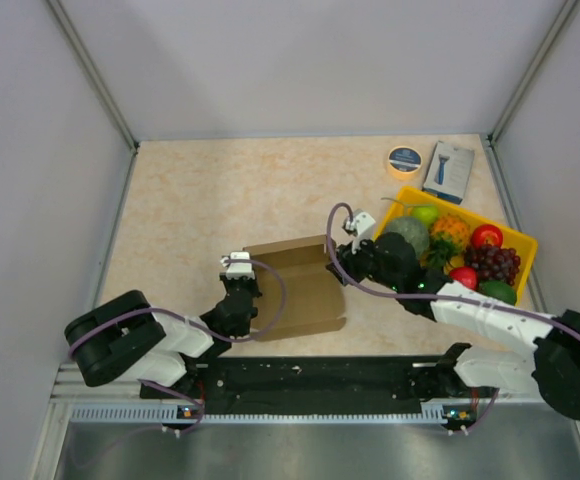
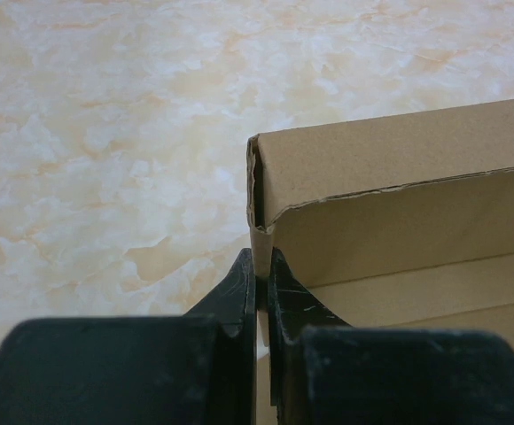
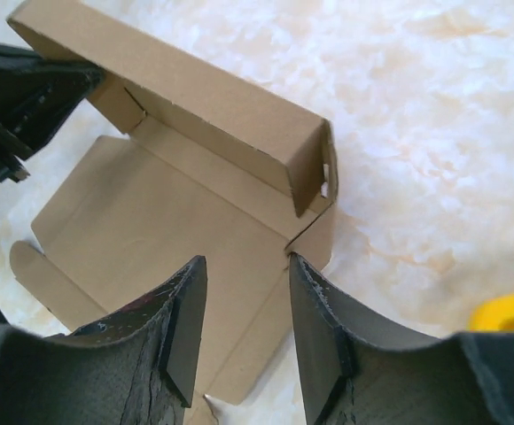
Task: Fold the paper box
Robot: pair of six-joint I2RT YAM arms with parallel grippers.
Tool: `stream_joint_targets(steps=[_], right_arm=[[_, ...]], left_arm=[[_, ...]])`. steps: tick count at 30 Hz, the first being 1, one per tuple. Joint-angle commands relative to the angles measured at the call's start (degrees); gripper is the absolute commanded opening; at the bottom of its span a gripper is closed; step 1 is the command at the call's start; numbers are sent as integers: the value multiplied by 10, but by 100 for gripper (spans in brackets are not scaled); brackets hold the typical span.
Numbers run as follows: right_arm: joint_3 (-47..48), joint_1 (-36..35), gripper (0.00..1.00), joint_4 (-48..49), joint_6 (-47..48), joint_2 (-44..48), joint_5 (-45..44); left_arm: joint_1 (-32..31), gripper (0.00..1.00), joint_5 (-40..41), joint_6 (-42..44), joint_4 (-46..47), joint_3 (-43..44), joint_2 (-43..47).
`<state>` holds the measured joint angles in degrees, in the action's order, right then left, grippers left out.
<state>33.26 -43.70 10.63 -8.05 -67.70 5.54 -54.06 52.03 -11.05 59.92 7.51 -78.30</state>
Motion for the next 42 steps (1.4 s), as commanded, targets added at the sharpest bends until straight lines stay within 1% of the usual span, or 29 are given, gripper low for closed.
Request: stream_joint_targets(steps=[1,2,3,4,6,7,8,9,10,12,13,14,16,17,18,23,24,26,32,34,37,38,42], right_arm=[[-42,-2,43,-21,-25,102,-70],[-56,0,42,-13,-28,142,-80],[-69,11,45,-7,-41,164,-92],[-83,23,46,-13,-51,179,-116],[-88,61,47,-20,-79,197,-120],[-85,111,47,-25,-89,195,-91],[-82,136,47,-25,-100,189,-72],[-78,154,48,-22,-108,175,-37],[-66,175,48,-16,-105,160,-24],[-37,181,50,-34,-74,122,-12],[2,181,50,-45,-58,63,-6],[21,180,49,-67,-40,37,1],[57,181,49,-76,-9,-26,25],[56,180,49,-51,0,-38,40],[54,176,49,-32,29,-47,94],[70,133,49,-13,106,-109,113],[72,123,48,-11,114,-114,131],[66,112,46,-8,124,-117,133],[38,93,47,25,133,-89,144],[42,88,47,18,138,-87,149],[37,81,49,27,139,-82,138],[35,79,51,37,138,-81,137],[31,62,53,73,135,-82,98]], left_arm=[[-4,0,14,-8,12,15,-6],[-3,0,14,-9,12,14,-6],[-3,0,13,-10,13,13,-6],[-3,0,14,-11,13,13,-7],[-3,0,14,-10,11,15,-8],[-4,0,13,-9,11,15,-9],[-3,0,13,-9,10,17,-9],[-4,0,13,-9,10,17,-10],[-4,0,13,-7,10,17,-10],[-4,0,13,-9,8,17,-9],[-4,0,13,-9,7,18,-10],[-4,0,13,-9,7,19,-10],[-4,0,13,-9,7,22,-14],[-4,0,13,-9,10,22,-17],[-4,0,11,-9,11,22,-19],[-6,0,11,-2,17,23,-20],[-6,0,11,-1,17,22,-20],[-6,0,10,-1,18,22,-17],[-7,0,10,-1,23,19,-17],[-7,0,9,1,28,17,-19],[-8,0,10,2,27,16,-16],[-8,0,9,1,27,16,-16],[-8,0,7,3,31,17,-19]])
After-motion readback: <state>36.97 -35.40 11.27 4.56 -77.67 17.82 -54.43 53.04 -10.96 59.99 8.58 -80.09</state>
